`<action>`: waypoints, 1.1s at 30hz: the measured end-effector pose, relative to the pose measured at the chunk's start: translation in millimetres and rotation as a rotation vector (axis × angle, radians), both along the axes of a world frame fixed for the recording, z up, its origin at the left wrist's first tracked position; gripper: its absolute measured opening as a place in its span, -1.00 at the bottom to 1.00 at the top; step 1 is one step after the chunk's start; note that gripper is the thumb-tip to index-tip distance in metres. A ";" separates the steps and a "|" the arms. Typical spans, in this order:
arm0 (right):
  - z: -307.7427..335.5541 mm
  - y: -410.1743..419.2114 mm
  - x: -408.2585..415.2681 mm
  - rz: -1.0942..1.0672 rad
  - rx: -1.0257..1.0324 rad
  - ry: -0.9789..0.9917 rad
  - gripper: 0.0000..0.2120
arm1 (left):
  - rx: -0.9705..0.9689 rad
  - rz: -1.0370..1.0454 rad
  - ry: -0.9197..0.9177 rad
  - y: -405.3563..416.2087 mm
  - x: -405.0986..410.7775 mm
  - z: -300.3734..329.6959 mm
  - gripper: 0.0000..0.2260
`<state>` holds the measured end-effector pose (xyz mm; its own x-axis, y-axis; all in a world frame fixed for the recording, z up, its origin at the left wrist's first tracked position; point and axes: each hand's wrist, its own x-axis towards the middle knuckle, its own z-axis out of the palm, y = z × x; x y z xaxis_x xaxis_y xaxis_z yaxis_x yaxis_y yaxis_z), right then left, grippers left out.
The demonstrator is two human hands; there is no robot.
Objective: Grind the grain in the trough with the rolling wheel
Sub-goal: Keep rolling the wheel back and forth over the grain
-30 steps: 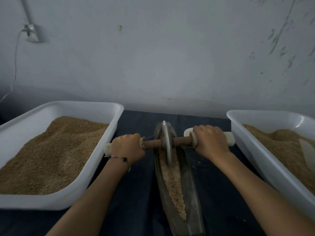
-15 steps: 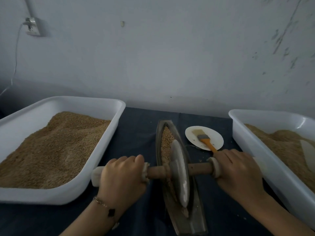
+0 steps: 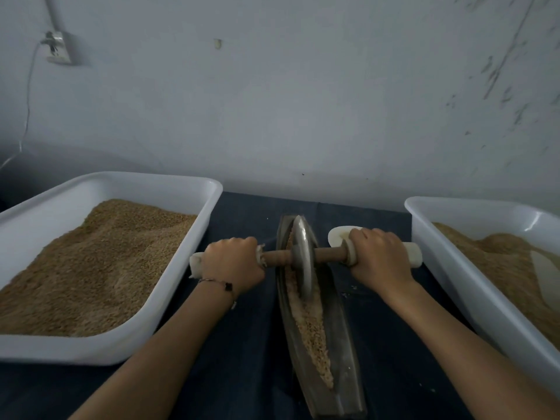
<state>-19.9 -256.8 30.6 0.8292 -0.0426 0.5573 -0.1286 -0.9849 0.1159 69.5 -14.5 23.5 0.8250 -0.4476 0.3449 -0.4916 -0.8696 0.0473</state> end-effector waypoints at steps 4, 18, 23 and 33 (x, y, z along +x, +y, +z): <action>-10.0 7.9 -36.0 0.029 0.014 -0.072 -0.74 | -0.005 -0.053 -0.146 8.6 -28.4 0.1 -0.83; -17.3 -0.6 -54.5 -0.024 0.036 0.092 -0.75 | 0.025 -0.152 -0.256 14.7 -44.7 -0.5 -0.76; -0.1 -15.2 2.6 -0.066 0.156 0.244 -0.86 | 0.085 -0.040 -0.110 -6.4 3.9 5.1 -0.78; -10.3 -1.0 -41.2 -0.034 0.069 0.138 -0.76 | 0.080 -0.076 -0.189 5.9 -32.1 6.4 -0.75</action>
